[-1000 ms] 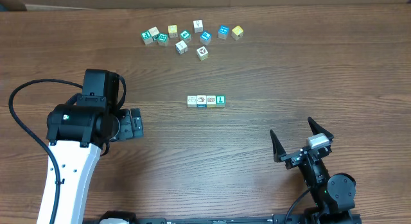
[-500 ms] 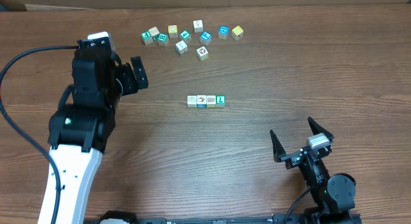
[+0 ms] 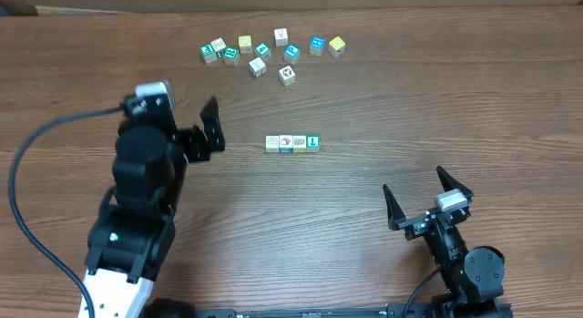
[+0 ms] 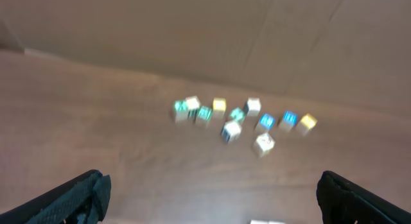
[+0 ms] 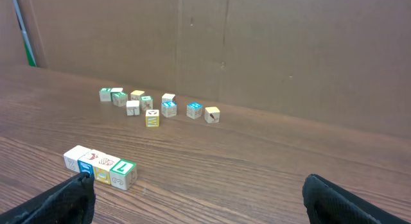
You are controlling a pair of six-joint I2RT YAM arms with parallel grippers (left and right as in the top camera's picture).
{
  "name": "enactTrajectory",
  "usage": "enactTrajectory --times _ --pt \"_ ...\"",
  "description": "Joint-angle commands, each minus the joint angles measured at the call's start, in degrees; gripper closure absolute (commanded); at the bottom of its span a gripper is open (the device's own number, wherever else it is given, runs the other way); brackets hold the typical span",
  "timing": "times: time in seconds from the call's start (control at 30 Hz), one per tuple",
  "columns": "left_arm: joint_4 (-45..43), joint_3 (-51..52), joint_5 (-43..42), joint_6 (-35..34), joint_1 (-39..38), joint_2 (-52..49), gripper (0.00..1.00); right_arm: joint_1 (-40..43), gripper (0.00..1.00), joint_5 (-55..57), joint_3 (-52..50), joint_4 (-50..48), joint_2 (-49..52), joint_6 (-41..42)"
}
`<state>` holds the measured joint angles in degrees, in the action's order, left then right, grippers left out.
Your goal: Form a horizontal line
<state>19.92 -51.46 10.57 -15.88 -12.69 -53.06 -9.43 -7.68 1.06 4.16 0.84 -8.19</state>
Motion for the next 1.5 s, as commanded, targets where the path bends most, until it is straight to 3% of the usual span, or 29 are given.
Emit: enactTrajectory --times 0.0,0.47,0.7,0.87,1.1,1.47 --pt "-0.3 4.5 0.3 0.7 -0.2 4.3 0.00 -0.3 0.00 -0.1 -0.6 -0.2 -0.7 0.0" --pt "-0.6 8.7 0.3 0.7 -0.2 18.6 0.00 -0.3 0.00 -0.1 -0.6 -0.2 -0.7 0.0" --pt "-17.9 16.6 0.3 0.7 -0.2 24.5 0.00 -0.3 0.00 -0.1 -0.6 -0.2 -0.7 0.0" --pt "-18.1 22.7 0.3 0.7 -0.2 28.8 0.00 -0.3 0.00 -0.1 -0.6 -0.2 -0.7 0.0" --pt "-26.7 32.7 0.3 0.7 -0.2 36.9 0.00 -0.3 0.00 -0.1 -0.6 -0.2 -0.7 0.0" --pt "-27.7 38.2 0.3 0.7 -0.2 46.3 0.00 -0.3 0.00 -0.1 -0.6 -0.2 -0.7 0.0"
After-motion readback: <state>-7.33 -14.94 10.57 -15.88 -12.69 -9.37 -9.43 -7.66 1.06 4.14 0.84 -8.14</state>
